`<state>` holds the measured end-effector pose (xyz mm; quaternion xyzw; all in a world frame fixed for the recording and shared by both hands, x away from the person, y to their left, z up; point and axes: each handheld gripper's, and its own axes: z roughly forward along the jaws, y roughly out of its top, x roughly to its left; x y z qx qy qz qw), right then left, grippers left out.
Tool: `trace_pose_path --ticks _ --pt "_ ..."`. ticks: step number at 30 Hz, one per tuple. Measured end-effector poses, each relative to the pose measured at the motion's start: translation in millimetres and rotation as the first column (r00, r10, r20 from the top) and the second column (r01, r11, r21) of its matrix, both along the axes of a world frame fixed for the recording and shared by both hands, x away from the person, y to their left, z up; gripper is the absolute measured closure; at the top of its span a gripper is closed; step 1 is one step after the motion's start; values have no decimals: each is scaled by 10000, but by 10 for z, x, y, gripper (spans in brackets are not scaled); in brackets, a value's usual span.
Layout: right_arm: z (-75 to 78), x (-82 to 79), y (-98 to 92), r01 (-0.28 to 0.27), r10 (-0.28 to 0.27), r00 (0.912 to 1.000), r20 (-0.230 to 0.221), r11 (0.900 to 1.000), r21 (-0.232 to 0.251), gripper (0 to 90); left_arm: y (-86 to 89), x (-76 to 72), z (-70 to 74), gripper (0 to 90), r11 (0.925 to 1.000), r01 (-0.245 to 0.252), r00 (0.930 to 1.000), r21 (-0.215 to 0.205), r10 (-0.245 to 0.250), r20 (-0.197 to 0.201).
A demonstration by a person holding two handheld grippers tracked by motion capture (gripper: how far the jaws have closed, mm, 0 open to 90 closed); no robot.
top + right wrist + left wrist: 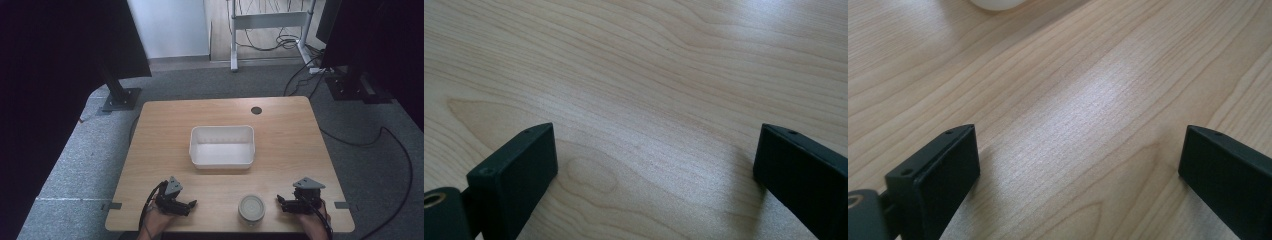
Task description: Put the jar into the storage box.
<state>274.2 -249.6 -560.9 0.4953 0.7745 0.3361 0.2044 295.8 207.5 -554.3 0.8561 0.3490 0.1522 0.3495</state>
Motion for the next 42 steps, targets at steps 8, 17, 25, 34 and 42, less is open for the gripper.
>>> trace_pose_path --ticks 8,17,25,34,42 --pt "2 -16 -17 -122 122 9999 18 9999 18 49 61 24 0 12 9997 -248 9997 12 248 -6" --pt "1 -15 -17 -249 249 9997 -19 9997 6 35 98 39 0 12 9990 -441 9990 8 441 -10" --pt "1 -15 -27 -348 348 9994 -35 9994 55 30 102 47 0 12 9985 -554 9985 -4 554 -18" --pt "38 -36 -41 -287 287 9996 -55 9996 86 30 104 49 0 13 9980 -636 9980 -11 636 -15" --pt "115 -92 -33 -151 151 9999 -14 9997 213 22 105 50 0 13 9979 -649 9979 -9 649 -8"
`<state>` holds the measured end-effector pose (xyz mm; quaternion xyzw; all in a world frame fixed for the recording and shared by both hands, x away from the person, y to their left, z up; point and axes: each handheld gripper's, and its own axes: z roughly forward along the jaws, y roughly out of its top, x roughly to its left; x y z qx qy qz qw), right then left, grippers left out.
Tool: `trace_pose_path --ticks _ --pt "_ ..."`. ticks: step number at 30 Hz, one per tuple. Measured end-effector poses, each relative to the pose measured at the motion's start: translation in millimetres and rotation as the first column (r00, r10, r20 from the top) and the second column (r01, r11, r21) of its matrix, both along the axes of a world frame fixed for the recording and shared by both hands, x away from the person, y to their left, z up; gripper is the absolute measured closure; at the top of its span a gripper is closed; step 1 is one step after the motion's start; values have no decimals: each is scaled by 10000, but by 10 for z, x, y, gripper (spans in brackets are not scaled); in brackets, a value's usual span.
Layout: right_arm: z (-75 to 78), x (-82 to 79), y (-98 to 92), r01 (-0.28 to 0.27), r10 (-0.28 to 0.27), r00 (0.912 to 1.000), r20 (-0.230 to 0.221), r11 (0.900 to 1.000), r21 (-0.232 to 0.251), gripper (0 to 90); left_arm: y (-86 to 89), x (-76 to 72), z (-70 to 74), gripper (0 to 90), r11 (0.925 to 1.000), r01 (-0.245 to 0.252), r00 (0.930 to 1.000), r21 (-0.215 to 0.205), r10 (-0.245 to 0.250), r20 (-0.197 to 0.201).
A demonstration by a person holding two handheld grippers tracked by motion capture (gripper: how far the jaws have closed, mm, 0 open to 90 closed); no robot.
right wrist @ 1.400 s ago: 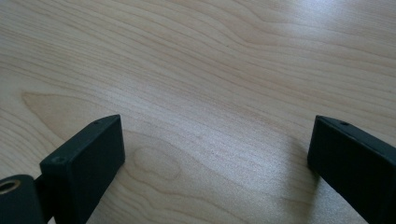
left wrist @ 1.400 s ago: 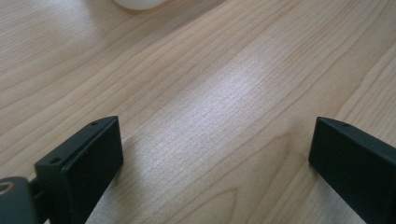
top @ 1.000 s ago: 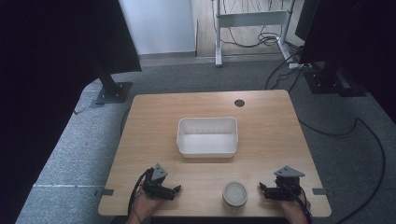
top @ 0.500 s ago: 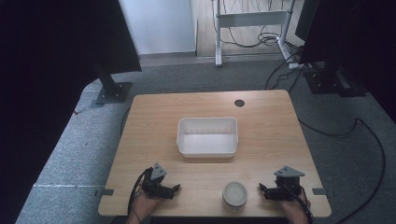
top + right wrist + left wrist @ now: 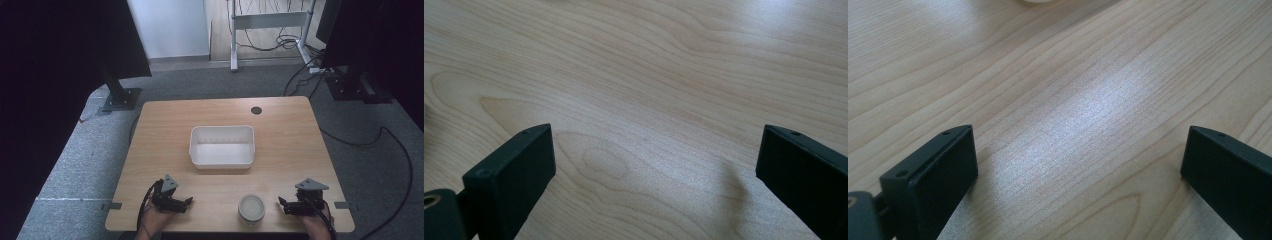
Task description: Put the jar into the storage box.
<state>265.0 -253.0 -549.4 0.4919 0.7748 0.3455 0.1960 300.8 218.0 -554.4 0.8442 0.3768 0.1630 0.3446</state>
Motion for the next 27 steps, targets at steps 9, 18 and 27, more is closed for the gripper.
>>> trace_pose_path --ticks 9,18,27 --pt "63 -81 19 -194 194 9998 93 9998 5 13 0 0 0 14 10000 -8 10000 4 8 1" --pt "100 -141 25 -166 164 9997 207 9998 132 3 0 0 0 13 10000 -7 10000 4 7 1" --pt "170 -232 52 -362 349 9988 342 9986 385 0 -1 -1 0 14 10000 -29 10000 3 29 3"
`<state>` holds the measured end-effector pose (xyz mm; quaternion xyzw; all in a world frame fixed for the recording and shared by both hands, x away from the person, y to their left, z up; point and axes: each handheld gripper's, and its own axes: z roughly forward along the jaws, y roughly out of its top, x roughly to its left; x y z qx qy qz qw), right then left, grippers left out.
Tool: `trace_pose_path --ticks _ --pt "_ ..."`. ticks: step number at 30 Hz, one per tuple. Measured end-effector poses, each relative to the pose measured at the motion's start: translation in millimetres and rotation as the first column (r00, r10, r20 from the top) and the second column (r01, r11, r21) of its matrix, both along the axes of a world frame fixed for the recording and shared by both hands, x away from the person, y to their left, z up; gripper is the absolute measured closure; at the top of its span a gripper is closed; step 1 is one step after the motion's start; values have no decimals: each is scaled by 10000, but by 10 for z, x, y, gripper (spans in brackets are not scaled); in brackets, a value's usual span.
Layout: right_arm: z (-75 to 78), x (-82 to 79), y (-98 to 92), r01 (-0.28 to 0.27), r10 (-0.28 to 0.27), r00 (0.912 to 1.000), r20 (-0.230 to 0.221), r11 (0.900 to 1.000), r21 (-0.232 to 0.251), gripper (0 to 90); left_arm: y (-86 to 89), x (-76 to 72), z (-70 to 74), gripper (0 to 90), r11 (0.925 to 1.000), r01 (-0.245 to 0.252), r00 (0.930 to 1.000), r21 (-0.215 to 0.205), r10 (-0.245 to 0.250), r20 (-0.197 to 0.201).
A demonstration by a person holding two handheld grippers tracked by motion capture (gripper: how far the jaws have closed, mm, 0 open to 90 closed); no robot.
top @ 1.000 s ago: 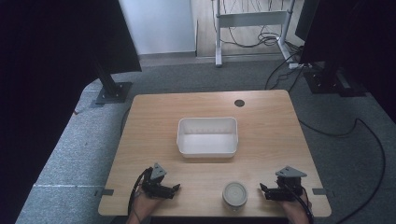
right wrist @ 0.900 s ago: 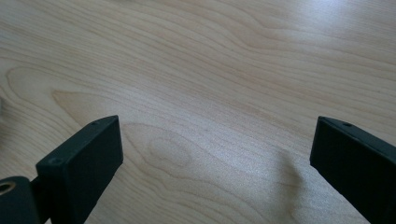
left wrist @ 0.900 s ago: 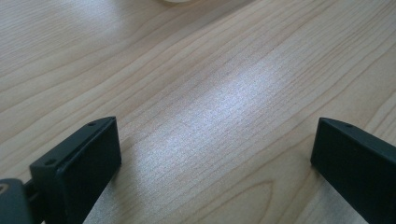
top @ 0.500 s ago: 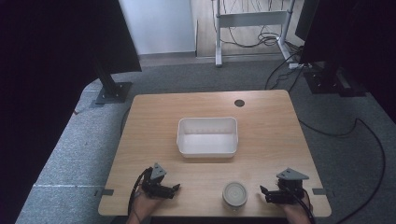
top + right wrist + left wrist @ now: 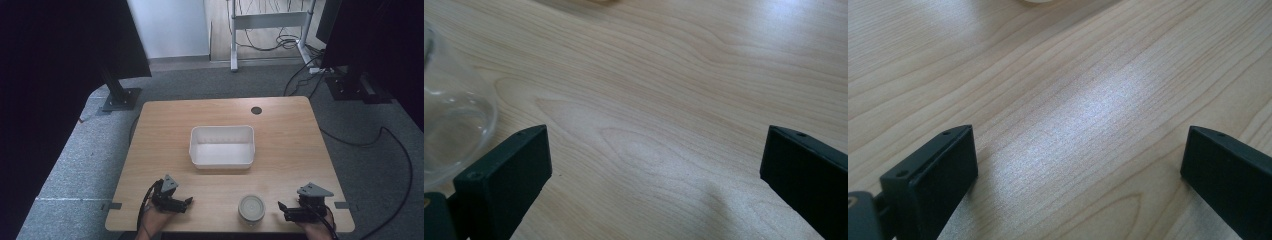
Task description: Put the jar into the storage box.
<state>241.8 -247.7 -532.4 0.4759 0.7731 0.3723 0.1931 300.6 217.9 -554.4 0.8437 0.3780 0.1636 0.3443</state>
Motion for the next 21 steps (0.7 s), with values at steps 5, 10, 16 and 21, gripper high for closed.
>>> trace_pose_path --ticks 5,10,16,21 --pt "30 -44 12 -123 122 9998 123 9999 85 0 -2 -2 0 14 10000 -30 10000 0 30 0" --pt "54 -93 25 -284 282 9995 143 9995 162 0 -3 -4 0 14 10000 -58 10000 -1 58 0" --pt "75 -151 52 -384 380 9991 206 9991 176 2 -5 -6 0 14 10000 -91 10000 -7 91 -2" --pt "105 -209 83 -489 484 9985 274 9987 161 5 -5 -7 0 14 10000 -99 10000 -5 99 0"
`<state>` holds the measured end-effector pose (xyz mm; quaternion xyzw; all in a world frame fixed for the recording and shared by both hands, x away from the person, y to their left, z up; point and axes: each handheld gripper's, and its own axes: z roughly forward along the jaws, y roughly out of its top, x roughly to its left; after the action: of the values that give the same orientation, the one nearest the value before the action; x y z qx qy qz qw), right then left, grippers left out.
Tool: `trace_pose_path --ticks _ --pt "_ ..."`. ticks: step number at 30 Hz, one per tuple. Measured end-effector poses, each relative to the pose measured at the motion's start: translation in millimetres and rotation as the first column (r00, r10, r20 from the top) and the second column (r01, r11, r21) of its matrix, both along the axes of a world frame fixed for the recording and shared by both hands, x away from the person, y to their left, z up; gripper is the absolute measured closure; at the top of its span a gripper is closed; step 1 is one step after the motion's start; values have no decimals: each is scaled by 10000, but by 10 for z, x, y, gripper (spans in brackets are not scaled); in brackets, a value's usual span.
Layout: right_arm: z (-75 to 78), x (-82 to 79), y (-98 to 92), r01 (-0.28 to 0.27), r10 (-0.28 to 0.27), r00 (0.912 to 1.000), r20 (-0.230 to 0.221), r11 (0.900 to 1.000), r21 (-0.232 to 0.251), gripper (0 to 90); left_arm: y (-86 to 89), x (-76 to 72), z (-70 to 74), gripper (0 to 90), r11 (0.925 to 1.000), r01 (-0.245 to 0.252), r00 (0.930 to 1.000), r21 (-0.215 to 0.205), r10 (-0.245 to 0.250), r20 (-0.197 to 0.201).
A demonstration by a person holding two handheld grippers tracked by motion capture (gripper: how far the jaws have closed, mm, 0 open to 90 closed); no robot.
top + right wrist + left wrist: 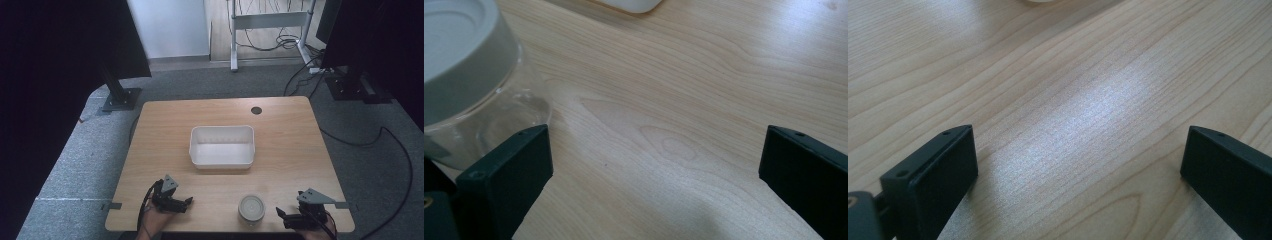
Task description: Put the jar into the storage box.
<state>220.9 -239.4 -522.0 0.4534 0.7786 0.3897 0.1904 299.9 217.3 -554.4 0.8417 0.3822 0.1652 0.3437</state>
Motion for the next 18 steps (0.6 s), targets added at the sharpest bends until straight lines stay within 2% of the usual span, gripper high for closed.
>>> trace_pose_path --ticks 9,18 --pt "77 -130 92 -346 348 9992 200 9994 -93 8 0 -1 0 14 10000 -11 10000 -1 11 1" --pt "111 -227 178 -756 754 9969 239 9971 65 8 -1 -2 0 14 10000 -24 10000 -1 24 0"
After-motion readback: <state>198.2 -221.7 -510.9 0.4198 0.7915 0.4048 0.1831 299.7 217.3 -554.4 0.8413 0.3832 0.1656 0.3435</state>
